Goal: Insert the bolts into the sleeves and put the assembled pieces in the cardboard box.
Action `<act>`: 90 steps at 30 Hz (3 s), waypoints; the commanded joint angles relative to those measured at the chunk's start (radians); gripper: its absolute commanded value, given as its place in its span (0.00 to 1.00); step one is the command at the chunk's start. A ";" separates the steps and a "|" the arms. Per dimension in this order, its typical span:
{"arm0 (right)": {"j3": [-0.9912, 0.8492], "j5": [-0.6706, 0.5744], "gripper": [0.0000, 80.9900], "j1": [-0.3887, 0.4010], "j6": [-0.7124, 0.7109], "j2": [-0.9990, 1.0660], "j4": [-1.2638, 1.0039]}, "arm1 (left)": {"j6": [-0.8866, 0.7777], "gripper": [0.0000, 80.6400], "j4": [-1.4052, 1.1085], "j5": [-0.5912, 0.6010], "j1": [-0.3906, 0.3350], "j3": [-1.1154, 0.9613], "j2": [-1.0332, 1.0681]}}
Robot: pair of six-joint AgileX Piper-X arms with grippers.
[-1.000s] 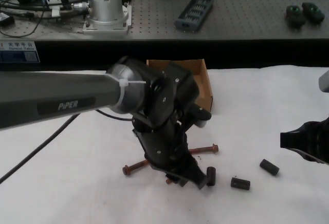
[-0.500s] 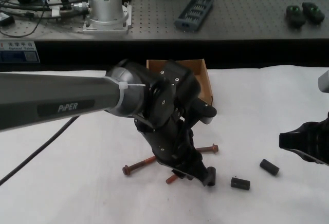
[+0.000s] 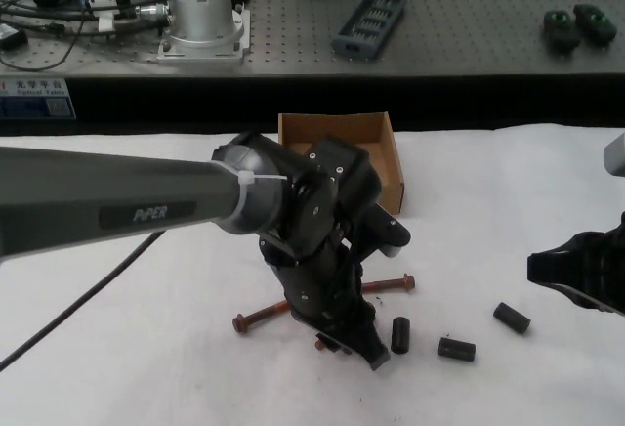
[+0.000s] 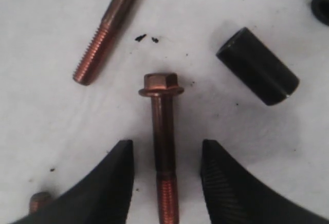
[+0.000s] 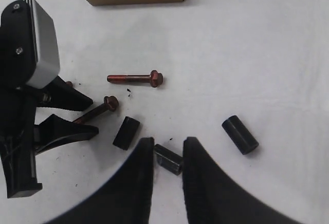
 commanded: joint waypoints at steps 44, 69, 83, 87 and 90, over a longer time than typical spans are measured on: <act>-0.010 -0.015 0.21 -0.004 -0.008 -0.006 -0.001 | -0.006 0.23 0.012 -0.053 -0.027 -0.002 0.002; -0.008 -0.015 0.21 -0.004 -0.008 -0.006 0.005 | -0.281 0.04 -0.117 0.115 -0.027 -0.002 0.002; -0.008 -0.015 0.21 -0.004 -0.008 -0.006 0.005 | -0.123 0.04 0.099 -0.100 -0.027 -0.002 0.002; -0.008 -0.015 0.21 -0.004 -0.008 -0.006 -0.005 | -0.104 0.04 0.158 -0.130 -0.027 -0.002 0.002; -0.008 -0.015 0.21 -0.004 -0.008 -0.006 -0.005 | -0.088 0.04 0.209 -0.163 -0.027 -0.004 0.002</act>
